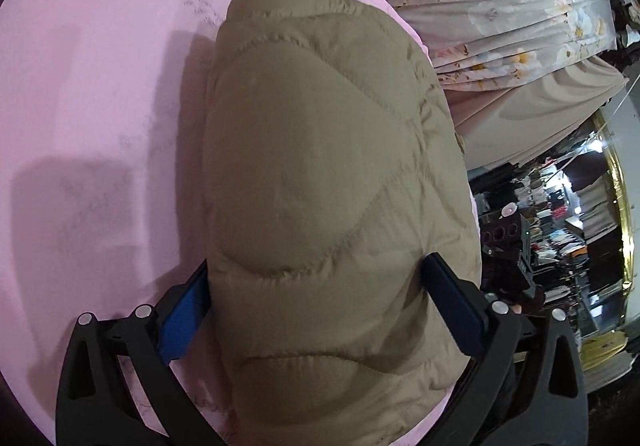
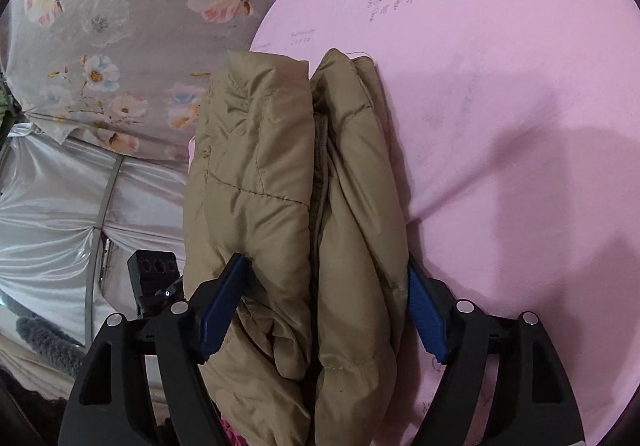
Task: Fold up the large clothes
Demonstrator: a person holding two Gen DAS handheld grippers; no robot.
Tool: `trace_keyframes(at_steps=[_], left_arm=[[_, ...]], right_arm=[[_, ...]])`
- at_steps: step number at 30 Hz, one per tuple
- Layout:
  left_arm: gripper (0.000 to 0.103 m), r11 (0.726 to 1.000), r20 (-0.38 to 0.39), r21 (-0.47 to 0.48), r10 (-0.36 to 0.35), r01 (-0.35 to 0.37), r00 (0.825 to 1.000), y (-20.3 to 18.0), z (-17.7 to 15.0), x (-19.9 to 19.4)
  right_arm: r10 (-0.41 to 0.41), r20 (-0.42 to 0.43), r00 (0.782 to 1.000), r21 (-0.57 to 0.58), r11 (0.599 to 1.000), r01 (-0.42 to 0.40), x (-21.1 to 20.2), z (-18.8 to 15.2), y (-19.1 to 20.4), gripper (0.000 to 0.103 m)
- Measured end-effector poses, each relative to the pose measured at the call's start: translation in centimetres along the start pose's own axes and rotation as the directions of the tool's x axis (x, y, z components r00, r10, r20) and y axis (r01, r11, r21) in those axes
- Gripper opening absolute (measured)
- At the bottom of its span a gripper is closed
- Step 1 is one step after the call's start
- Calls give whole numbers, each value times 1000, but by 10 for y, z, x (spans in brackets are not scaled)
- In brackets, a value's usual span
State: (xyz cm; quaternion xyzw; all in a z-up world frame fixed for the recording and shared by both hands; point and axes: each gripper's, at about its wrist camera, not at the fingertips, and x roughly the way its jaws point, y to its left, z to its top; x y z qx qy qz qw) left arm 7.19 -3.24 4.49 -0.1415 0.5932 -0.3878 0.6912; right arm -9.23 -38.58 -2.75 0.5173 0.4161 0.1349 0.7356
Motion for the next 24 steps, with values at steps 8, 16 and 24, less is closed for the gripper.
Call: trace_keyframes(at_steps=[8, 16, 24], left_arm=[[98, 999, 13, 23, -42, 42, 999, -4, 7, 17], [89, 977, 88, 214, -2, -17, 996, -34, 18, 0], [88, 926, 265, 375, -69, -37, 962, -56, 67, -67]], right_arm=[[100, -60, 993, -74, 992, -104, 37, 10, 20, 80], [169, 23, 985, -209, 965, -161, 38, 17, 68, 34], [236, 112, 965, -380, 908, -178, 44, 60, 162, 32]])
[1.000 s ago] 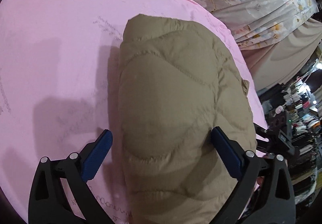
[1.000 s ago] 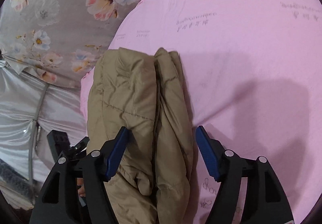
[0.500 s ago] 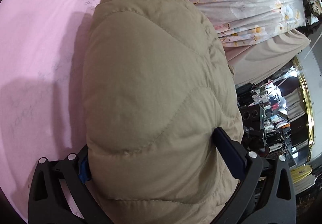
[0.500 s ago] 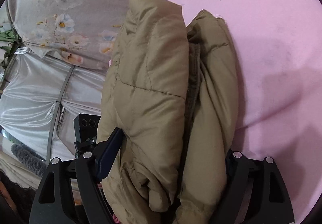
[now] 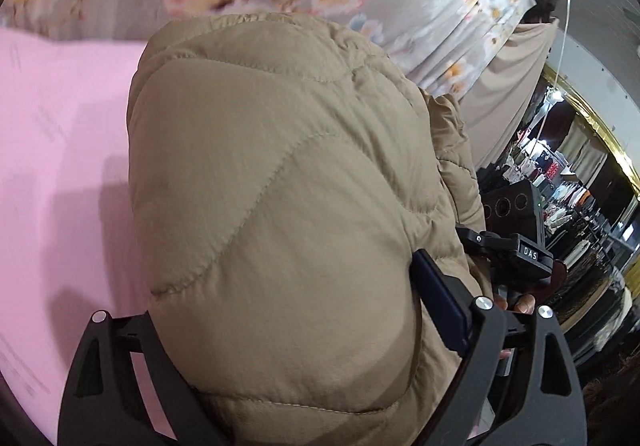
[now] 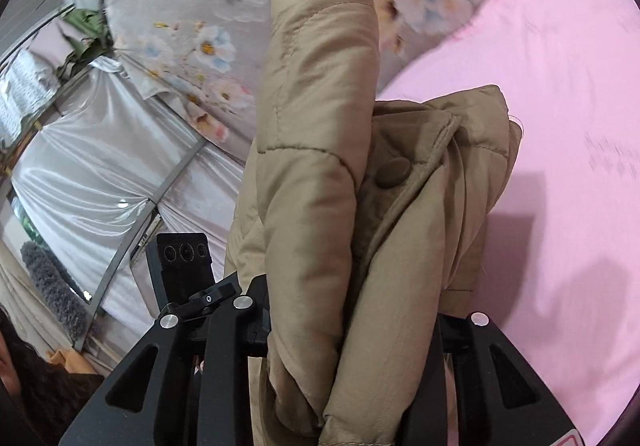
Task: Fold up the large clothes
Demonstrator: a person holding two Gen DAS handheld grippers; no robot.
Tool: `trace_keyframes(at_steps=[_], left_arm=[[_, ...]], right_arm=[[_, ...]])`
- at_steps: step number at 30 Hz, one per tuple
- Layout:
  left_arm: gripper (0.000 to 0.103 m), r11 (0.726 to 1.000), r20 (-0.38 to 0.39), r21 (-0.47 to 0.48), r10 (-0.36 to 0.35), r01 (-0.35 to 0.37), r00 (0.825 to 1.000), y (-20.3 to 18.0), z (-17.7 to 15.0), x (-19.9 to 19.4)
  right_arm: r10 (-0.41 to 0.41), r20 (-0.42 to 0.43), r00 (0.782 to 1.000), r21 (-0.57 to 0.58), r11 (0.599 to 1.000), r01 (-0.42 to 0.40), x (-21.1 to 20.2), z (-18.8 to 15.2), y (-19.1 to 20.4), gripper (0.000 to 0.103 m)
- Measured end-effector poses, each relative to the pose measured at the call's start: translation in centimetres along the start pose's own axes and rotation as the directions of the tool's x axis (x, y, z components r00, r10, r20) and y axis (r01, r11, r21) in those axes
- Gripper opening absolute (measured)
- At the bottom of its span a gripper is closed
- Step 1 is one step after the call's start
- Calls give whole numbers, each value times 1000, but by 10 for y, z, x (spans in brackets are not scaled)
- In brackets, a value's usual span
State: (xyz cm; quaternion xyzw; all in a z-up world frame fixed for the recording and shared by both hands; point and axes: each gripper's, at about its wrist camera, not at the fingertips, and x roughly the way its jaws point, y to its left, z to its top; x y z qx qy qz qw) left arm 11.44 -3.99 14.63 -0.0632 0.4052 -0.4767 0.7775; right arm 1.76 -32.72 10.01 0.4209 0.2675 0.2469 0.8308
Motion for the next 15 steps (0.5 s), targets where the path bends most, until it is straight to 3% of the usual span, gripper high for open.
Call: trace_keyframes(at_steps=[8, 15], left_arm=[[88, 992, 94, 76, 89, -97, 992, 57, 59, -30], [88, 984, 85, 45, 170, -175, 982, 131, 80, -18]], right_arm=[[-28, 5, 1000, -56, 998, 28, 87, 61, 16, 33], [-71, -41, 997, -15, 997, 70, 170, 78, -19, 35]])
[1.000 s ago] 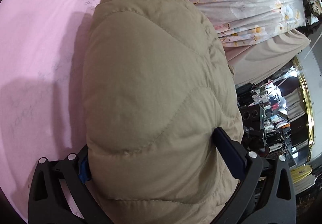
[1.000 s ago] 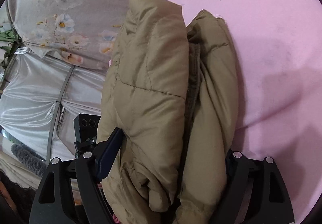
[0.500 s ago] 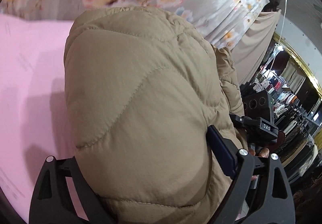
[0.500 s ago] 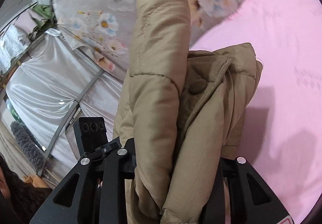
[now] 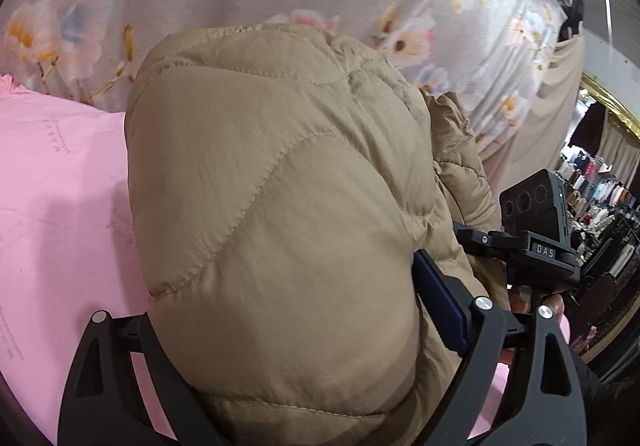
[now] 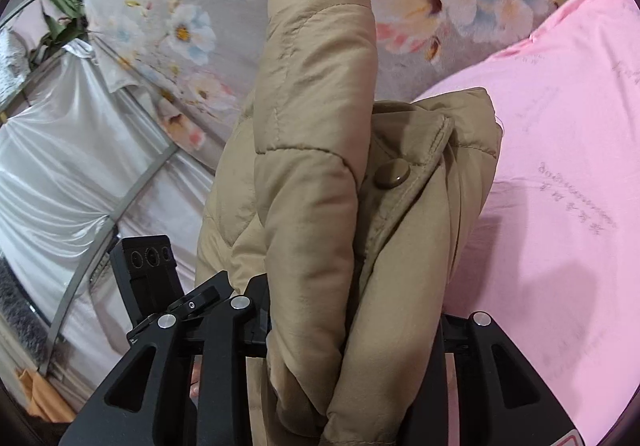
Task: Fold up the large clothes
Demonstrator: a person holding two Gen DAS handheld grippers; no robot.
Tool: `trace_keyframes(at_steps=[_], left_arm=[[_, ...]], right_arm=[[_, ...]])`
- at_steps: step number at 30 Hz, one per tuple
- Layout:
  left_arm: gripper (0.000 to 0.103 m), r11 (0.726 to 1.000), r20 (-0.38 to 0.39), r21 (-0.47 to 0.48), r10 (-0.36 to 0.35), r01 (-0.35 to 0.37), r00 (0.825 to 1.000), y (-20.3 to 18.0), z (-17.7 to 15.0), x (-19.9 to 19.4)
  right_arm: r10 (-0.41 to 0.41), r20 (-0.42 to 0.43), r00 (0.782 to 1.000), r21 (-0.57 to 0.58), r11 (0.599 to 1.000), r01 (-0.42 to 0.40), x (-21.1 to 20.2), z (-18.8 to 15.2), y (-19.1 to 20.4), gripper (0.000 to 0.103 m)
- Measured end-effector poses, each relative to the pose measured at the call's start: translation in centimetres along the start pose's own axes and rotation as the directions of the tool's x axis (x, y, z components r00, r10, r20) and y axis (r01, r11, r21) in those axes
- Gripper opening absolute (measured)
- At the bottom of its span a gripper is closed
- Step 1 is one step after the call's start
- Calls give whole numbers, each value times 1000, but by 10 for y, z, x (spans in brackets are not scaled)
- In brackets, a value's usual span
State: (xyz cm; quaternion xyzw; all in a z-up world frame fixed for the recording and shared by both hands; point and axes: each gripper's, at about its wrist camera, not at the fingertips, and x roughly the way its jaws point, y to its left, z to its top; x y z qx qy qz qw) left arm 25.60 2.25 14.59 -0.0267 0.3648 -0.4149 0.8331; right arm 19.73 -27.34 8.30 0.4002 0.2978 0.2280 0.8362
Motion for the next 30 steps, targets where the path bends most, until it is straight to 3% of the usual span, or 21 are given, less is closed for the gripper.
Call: trace_keyframes(at_steps=[6, 8, 10, 13, 16, 18, 21, 22, 24, 25, 26, 27, 28, 29, 30], left_arm=[[88, 997, -60, -67, 25, -29, 998, 64, -11, 38], [88, 995, -81, -90, 31, -38, 996, 76, -12, 53], [90, 992, -93, -122, 22, -33, 995, 91, -14, 61], [90, 986, -95, -163, 20, -36, 995, 101, -18, 54], [90, 989, -115, -103, 91, -103, 989, 92, -20, 38], [90, 984, -113, -40, 170, -175, 979, 80, -20, 23], [92, 942, -39, 77, 329, -326, 943, 53, -11, -1], [92, 917, 8, 111, 385, -384, 923, 40, -5, -9], [92, 846, 106, 147, 502, -513, 858, 13, 12, -16], [91, 815, 142, 150, 543, -560, 828, 3, 20, -15], [85, 784, 170, 147, 581, -603, 796, -7, 28, -13], [77, 758, 189, 147, 609, -636, 770, -15, 36, -8], [58, 729, 195, 149, 640, -668, 743, -24, 45, 2], [42, 714, 180, 147, 661, -685, 728, -27, 54, 13], [32, 715, 161, 136, 667, -686, 727, -28, 61, 23]], right_arm=[[-39, -55, 998, 55, 998, 42, 62, 1, -40, 38], [-62, -64, 996, 66, 996, 66, 76, -1, -50, 43], [-76, -64, 995, 96, 992, 82, 84, -3, -62, 55], [-74, -75, 994, 135, 987, 83, 78, -7, -68, 61], [-107, -85, 991, 108, 987, 116, 49, -12, -62, 62], [-178, -73, 981, 53, 982, 182, 26, -12, -50, 62], [-306, -10, 952, -62, 950, 305, -2, -9, -22, 62], [-344, 30, 938, -99, 933, 345, -8, -7, -9, 62], [-381, 90, 920, -158, 907, 391, -12, -1, 14, 61], [-402, 125, 907, -196, 886, 420, -8, 4, 32, 54], [-418, 146, 897, -226, 868, 442, -2, 7, 44, 47], [-440, 163, 883, -267, 842, 469, 9, 11, 59, 30], [-461, 174, 870, -296, 819, 492, 22, 15, 70, 16], [-469, 179, 865, -309, 807, 503, 33, 19, 77, 12], [-475, 185, 860, -314, 801, 510, 43, 23, 81, 5]])
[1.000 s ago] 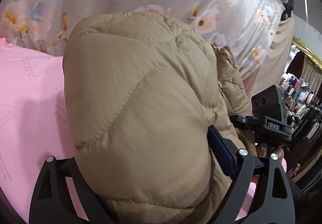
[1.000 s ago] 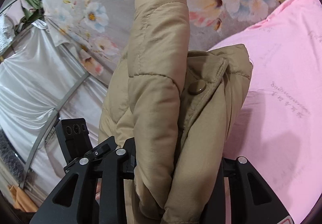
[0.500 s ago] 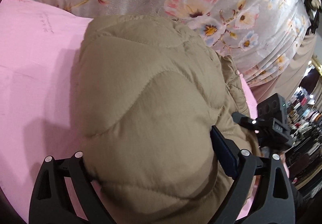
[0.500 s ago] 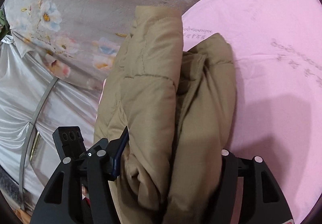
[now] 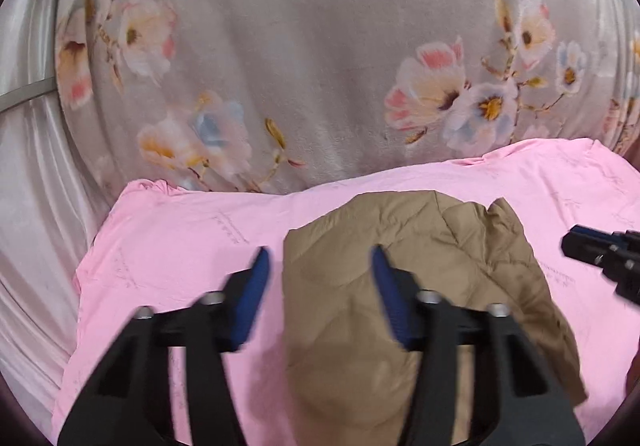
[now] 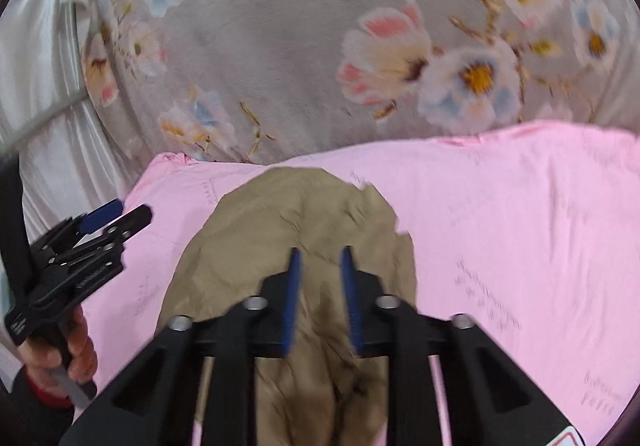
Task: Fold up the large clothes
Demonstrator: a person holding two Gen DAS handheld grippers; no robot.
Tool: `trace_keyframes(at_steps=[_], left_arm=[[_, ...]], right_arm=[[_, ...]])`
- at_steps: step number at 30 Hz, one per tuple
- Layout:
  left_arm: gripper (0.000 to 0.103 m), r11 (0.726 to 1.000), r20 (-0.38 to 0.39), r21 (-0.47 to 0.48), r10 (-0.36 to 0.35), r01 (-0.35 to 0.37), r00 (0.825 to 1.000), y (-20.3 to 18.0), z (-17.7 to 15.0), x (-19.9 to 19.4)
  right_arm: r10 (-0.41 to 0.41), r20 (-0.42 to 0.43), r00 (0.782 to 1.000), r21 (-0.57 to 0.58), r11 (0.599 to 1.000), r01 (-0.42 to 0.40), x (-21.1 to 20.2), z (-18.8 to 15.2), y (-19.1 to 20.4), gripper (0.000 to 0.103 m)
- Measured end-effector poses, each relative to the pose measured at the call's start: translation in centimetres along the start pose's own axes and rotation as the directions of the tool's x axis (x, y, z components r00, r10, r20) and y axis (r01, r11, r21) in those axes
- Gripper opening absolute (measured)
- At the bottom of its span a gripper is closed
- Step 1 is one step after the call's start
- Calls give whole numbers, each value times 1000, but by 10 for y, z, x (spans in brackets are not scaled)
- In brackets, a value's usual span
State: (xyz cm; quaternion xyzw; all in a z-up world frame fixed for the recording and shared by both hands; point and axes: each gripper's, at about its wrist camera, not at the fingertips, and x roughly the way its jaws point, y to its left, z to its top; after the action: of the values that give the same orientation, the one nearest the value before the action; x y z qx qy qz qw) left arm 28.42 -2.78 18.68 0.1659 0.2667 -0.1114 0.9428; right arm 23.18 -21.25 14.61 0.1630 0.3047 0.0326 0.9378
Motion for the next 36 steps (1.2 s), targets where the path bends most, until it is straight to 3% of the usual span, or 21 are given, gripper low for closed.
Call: trace_keyframes(at_steps=[1, 2, 4, 8, 11, 21, 36], left_arm=[[16, 1000, -34, -27, 2, -3, 999, -6, 6, 14], [7, 999, -63, -45, 6, -8, 998, -9, 8, 25], [4, 996, -110, -81, 17, -26, 994, -14, 8, 49], [3, 990, -171, -124, 44, -66, 984, -16, -10, 94], [3, 985, -185, -153, 49, -78, 982, -14, -29, 120], [0, 979, -108, -174, 90, -108, 990, -26, -41, 145], [0, 986, -96, -127, 97, -109, 991, -36, -29, 181]], right_arm=[[-19, 2, 1000, -4, 1000, 19, 11, 5, 6, 3], [-37, 7, 999, -6, 999, 37, 20, 8, 10, 2], [-78, 8, 997, 0, 997, 78, 41, 9, 10, 1], [-138, -70, 988, 34, 989, 141, 95, -3, -7, 1], [-133, -102, 986, 62, 988, 140, 125, -18, -21, 0], [-136, -94, 986, 73, 987, 143, 159, -30, -36, 0], [-103, -141, 985, 157, 980, 124, 191, -20, -54, 0]])
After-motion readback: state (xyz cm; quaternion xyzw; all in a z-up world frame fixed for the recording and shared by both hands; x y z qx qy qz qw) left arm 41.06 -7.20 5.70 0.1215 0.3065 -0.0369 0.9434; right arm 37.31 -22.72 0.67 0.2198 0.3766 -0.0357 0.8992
